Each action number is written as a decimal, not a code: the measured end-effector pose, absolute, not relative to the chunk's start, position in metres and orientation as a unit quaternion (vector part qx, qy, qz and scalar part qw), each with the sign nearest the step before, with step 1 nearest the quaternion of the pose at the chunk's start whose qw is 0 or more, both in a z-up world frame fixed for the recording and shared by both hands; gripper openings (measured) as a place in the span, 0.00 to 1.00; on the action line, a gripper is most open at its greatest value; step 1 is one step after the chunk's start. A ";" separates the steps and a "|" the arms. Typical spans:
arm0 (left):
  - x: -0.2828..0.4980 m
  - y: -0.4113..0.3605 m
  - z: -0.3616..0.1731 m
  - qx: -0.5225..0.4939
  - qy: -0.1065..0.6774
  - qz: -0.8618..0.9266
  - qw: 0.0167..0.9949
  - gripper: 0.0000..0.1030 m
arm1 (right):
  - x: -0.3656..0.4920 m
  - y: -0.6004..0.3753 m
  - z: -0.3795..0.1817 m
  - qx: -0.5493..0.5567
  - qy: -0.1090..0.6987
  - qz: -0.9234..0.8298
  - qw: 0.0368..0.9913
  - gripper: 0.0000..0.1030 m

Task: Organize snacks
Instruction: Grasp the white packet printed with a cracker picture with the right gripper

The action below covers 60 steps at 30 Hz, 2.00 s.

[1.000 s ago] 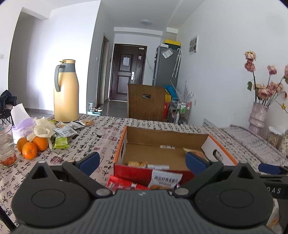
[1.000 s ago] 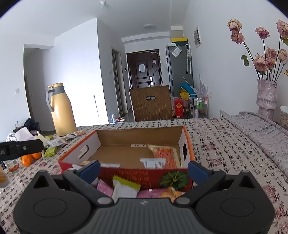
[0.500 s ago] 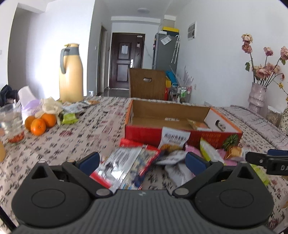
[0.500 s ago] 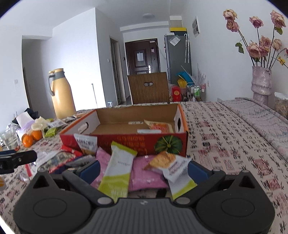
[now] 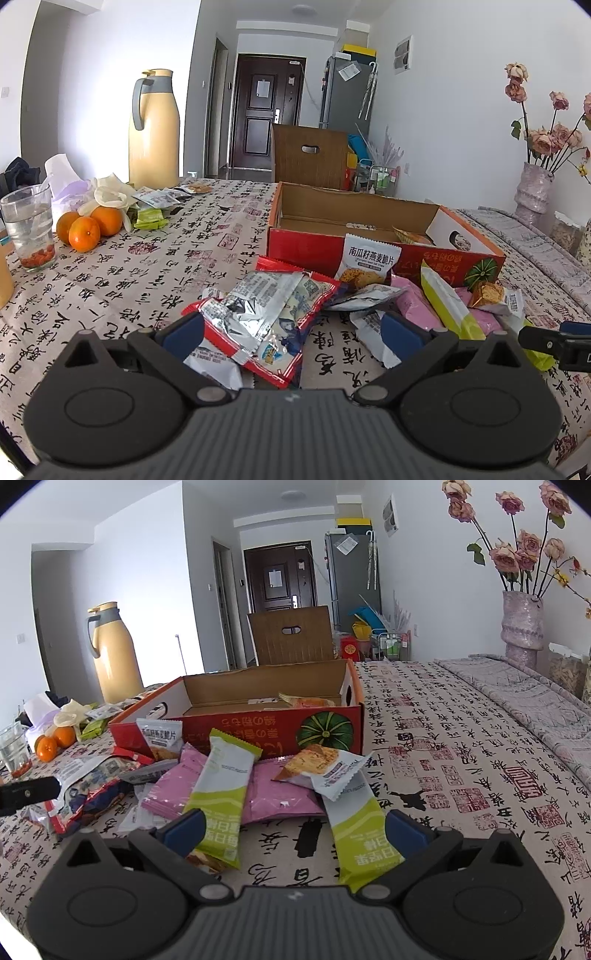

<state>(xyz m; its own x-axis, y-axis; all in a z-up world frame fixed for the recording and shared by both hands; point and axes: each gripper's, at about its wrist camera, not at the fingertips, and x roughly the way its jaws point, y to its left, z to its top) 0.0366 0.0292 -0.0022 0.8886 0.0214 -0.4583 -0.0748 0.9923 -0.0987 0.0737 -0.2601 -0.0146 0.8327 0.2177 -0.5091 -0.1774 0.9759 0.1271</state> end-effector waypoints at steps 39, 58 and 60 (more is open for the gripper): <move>0.040 0.029 -0.007 -0.067 0.242 0.021 0.968 1.00 | 0.153 -0.259 -0.015 -0.012 0.291 0.075 0.954 0.73; 0.041 0.033 -0.008 -0.074 0.247 0.019 0.966 1.00 | 0.177 -0.237 -0.030 -0.068 0.300 0.088 0.947 0.80; 0.041 0.033 -0.008 -0.074 0.247 0.019 0.966 1.00 | 0.176 -0.236 -0.031 -0.069 0.298 0.090 0.948 0.65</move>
<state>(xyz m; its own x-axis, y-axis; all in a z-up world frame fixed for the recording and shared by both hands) 0.0415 0.0330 -0.0078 0.8774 0.0011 -0.4798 -0.0741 0.9883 -0.1333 0.1756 -0.2361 -0.0305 0.8063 0.1301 -0.5771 -0.2122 0.9742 -0.0768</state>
